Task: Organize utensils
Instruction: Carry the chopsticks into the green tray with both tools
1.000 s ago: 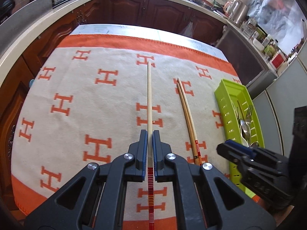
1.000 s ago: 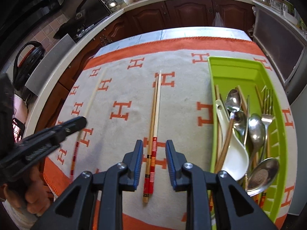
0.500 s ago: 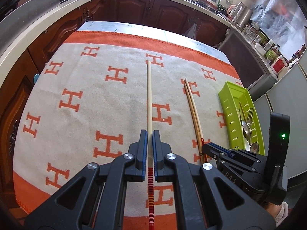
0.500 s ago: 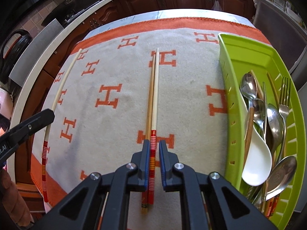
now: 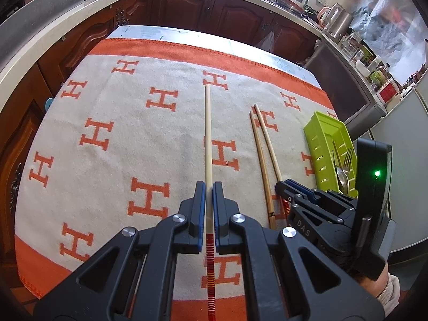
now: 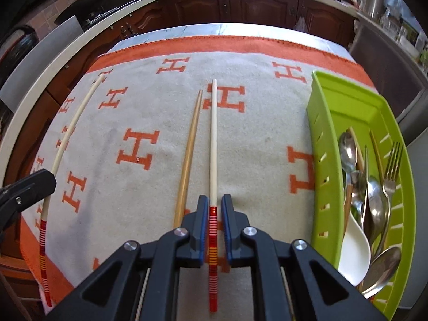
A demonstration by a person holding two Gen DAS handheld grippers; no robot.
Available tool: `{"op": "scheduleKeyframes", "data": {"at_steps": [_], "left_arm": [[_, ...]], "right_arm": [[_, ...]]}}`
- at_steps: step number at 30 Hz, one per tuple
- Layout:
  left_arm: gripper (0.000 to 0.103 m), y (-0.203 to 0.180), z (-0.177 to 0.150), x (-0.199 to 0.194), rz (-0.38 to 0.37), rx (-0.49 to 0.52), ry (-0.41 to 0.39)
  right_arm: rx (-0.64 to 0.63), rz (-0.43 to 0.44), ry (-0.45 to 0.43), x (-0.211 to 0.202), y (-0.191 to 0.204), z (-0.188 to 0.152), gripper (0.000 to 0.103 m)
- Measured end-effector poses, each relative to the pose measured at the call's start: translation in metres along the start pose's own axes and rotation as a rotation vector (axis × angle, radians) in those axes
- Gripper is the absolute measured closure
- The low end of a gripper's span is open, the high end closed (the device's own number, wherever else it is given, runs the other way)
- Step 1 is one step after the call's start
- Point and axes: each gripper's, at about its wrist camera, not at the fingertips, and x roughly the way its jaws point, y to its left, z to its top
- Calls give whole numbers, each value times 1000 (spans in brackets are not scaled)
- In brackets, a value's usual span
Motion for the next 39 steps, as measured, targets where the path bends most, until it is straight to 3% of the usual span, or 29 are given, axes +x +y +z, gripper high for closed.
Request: {"op": "scheduleKeyframes", "data": {"at_steps": [7, 18, 29, 39], "left_arm": [[100, -10, -1, -5, -4, 20, 0], [100, -62, 1, -14, -61, 112, 9], [100, -157, 14, 6, -220, 169, 107], [100, -208, 18, 41, -266, 145, 203]], "right_arm": [[86, 67, -12, -15, -16, -5, 98], [178, 115, -142, -95, -63, -23, 98], [304, 3, -196, -134, -137, -45, 98], [340, -41, -164, -131, -165, -66, 97]]}}
